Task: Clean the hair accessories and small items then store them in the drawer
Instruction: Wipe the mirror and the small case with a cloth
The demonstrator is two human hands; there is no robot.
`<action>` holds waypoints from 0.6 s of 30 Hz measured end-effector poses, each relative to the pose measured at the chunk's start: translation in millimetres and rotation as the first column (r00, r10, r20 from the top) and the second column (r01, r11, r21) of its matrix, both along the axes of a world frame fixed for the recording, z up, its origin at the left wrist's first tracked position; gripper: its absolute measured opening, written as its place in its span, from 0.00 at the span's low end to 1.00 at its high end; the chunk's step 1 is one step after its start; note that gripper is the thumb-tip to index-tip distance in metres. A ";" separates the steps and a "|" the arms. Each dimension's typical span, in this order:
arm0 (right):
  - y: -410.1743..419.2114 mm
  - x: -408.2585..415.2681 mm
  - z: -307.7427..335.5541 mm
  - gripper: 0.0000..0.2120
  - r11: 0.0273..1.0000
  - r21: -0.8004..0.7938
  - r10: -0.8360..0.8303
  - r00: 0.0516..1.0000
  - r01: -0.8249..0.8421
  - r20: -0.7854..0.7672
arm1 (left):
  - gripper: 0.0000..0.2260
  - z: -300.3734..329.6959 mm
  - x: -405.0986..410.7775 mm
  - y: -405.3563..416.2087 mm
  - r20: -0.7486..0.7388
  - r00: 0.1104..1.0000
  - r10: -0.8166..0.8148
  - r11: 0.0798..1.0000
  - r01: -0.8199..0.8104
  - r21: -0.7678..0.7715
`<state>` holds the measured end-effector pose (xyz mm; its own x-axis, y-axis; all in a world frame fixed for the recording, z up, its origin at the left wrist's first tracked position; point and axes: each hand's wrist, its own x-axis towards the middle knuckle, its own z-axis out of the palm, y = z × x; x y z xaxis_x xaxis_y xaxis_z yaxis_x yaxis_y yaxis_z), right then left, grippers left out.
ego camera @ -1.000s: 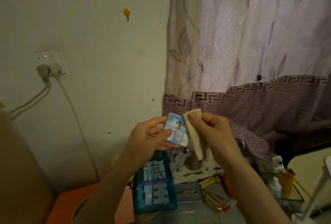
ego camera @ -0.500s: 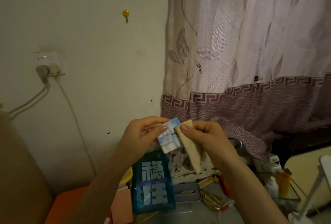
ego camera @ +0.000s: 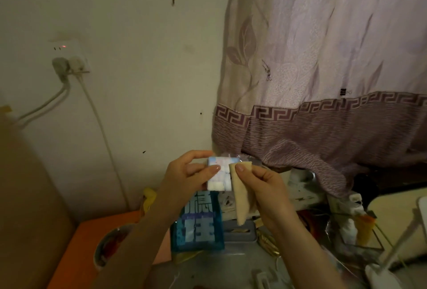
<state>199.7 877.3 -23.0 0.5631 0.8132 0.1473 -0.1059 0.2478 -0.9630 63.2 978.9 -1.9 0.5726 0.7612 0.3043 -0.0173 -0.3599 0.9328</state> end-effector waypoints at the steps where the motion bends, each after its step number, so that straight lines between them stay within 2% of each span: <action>1: 0.0 -1.7 -6.0 0.07 1.000 -0.020 -0.005 1.000 0.005 -0.012 | 0.13 -7.9 -2.4 -1.3 -0.012 1.000 0.006 0.999 -0.007 -0.035; 9: 2.6 -16.6 -67.0 0.09 0.979 -0.202 0.008 0.999 -0.017 -0.045 | 0.15 -76.0 -21.8 -18.8 0.012 0.998 0.067 0.936 -0.058 -0.347; 13: 2.4 -33.7 -105.2 0.06 0.956 -0.292 0.004 1.000 -0.012 -0.028 | 0.16 -120.7 -36.6 -29.2 -0.002 0.989 0.145 0.864 -0.128 -0.486; 18: -0.1 -54.7 -149.5 0.05 0.891 -0.446 0.049 0.993 -0.092 -0.107 | 0.14 -171.9 -57.9 -44.4 -0.081 0.967 0.240 0.765 -0.240 -0.598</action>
<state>145.0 877.2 -172.6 0.4955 0.8181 -0.2918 -0.1989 -0.2201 -0.9550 5.4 934.4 -173.9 0.3466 0.9014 -0.2594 -0.0062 0.2788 0.9603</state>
